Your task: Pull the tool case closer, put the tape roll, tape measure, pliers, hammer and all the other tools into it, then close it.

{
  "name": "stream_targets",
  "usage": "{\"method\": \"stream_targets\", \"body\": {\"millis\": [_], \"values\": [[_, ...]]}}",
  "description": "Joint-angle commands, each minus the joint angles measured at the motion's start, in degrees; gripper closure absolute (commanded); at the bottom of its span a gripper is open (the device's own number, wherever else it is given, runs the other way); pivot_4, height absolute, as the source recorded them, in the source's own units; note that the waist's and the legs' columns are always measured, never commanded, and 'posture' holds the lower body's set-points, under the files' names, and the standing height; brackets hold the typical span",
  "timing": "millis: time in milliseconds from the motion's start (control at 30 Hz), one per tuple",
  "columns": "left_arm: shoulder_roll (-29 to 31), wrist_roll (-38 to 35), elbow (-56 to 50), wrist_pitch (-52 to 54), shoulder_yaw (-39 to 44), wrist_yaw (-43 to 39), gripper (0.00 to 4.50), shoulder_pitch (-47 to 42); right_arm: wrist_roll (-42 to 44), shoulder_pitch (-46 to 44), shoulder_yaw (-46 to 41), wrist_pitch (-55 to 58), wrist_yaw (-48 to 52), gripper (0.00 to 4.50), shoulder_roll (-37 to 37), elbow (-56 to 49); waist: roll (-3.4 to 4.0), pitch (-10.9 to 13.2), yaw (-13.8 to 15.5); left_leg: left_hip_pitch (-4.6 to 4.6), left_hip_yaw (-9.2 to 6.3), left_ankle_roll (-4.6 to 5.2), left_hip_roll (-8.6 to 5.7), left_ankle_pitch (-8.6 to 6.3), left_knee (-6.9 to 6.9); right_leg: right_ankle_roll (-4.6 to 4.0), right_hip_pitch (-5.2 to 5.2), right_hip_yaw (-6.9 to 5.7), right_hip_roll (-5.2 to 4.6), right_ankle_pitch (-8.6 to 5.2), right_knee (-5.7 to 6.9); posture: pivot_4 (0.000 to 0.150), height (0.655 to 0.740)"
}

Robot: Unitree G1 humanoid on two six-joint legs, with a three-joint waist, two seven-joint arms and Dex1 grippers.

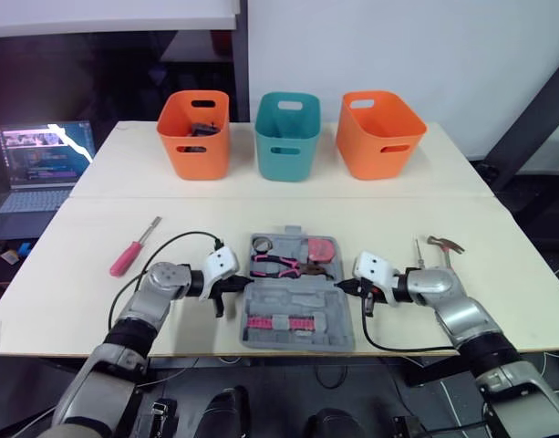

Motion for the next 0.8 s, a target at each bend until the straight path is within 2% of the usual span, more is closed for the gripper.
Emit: {"method": "stream_targets", "body": {"millis": [33, 433, 800], "values": [[-1.3, 0.3, 0.5, -2.8, 0.2, 1.5, 4.50, -2.7, 0.1, -3.1, -1.8, -3.1, -2.3, 4.45, 1.6, 2.1, 0.00, 0.0, 0.0, 0.00, 0.01, -0.02, 0.00, 0.01, 0.00, 0.00, 0.00, 0.00, 0.00, 0.00, 0.00, 0.150, 0.7400], [-1.5, 2.6, 9.5, -7.3, 1.0, 5.8, 4.50, -7.6, -1.2, -7.6, -1.1, -6.2, -4.5, 4.45, 4.8, 10.3, 0.00, 0.0, -0.2, 0.01, 0.04, -0.23, 0.01, 0.14, 0.00, 0.00, -0.03, 0.01, 0.01, 0.00, 0.05, 0.150, 0.7400], [-0.5, 1.1, 5.6, -5.2, 0.5, 0.7, 4.50, -3.2, -1.2, -4.8, -0.3, -5.0, -2.4, 4.45, 6.0, 8.1, 0.00, 0.0, -0.3, 0.01, 0.05, -0.24, 0.02, 0.14, -0.01, 0.00, -0.04, 0.01, 0.01, 0.00, 0.06, 0.150, 0.7400]]}}
